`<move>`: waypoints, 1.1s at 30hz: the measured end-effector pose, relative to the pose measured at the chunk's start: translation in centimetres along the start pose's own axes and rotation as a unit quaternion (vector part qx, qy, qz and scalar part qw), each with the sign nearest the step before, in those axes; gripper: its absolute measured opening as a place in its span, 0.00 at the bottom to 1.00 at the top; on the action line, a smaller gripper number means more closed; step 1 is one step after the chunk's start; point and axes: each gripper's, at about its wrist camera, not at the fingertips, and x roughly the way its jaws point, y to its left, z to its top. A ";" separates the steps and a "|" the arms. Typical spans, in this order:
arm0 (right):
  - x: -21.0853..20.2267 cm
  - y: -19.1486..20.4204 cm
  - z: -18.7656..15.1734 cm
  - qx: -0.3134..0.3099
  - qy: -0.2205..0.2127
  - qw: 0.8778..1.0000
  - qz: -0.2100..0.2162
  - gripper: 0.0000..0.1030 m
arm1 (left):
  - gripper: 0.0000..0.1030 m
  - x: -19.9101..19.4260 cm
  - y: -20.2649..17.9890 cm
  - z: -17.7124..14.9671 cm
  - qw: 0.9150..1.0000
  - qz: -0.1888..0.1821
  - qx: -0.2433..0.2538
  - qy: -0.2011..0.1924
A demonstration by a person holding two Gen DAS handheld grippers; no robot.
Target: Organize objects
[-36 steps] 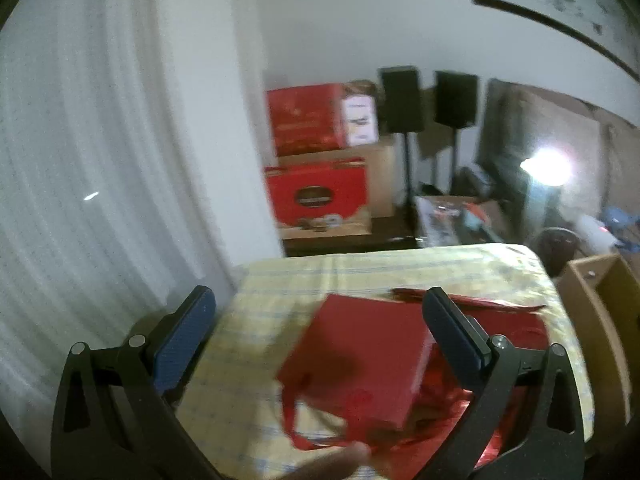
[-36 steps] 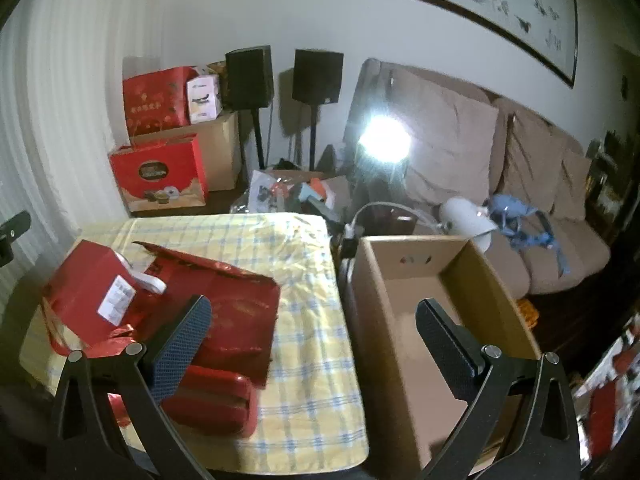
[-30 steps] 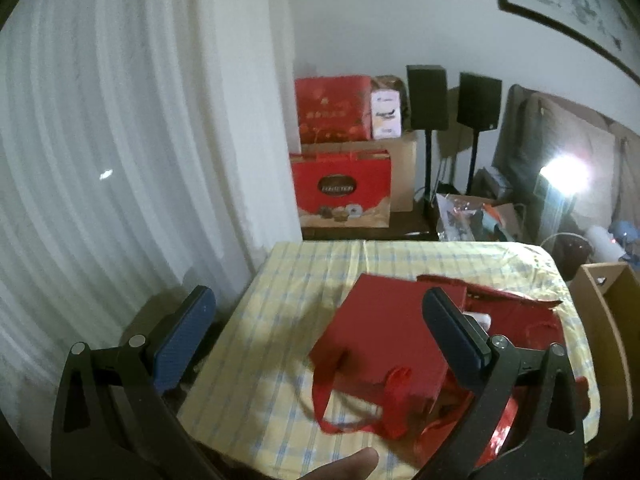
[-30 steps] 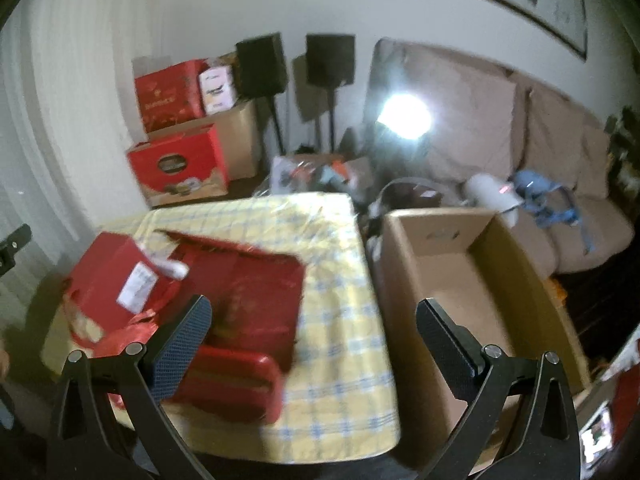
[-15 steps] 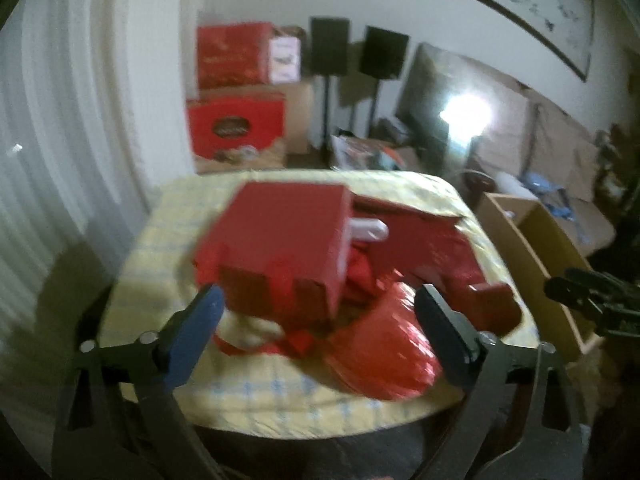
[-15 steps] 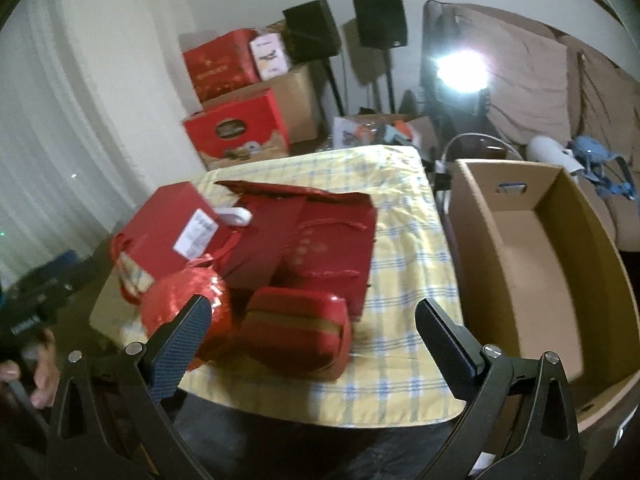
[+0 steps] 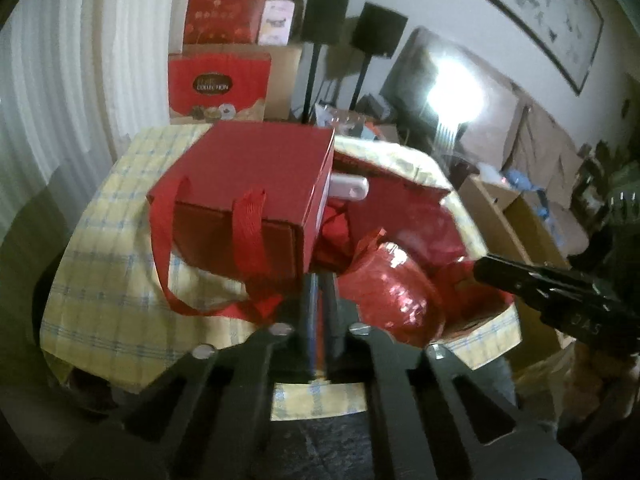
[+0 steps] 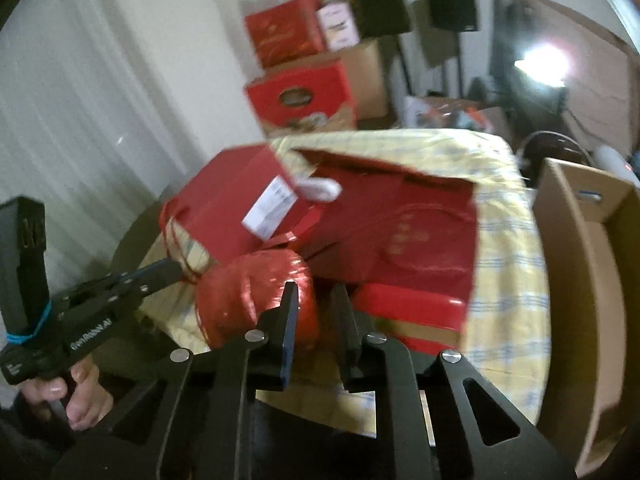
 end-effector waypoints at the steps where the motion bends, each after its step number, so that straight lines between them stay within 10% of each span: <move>1: 0.6 0.3 0.0 -0.006 0.003 1.000 0.000 0.11 | 0.01 0.2 0.0 -0.1 1.000 -0.003 0.001 0.002; 9: 2.8 0.9 -0.9 -0.013 0.024 1.000 0.015 0.10 | 0.01 0.7 -0.6 -0.5 0.999 -0.037 0.000 0.014; 33: 1.4 2.2 -5.8 0.029 0.042 0.996 0.077 0.02 | 0.00 -0.1 -1.9 -3.0 0.999 0.018 0.040 0.023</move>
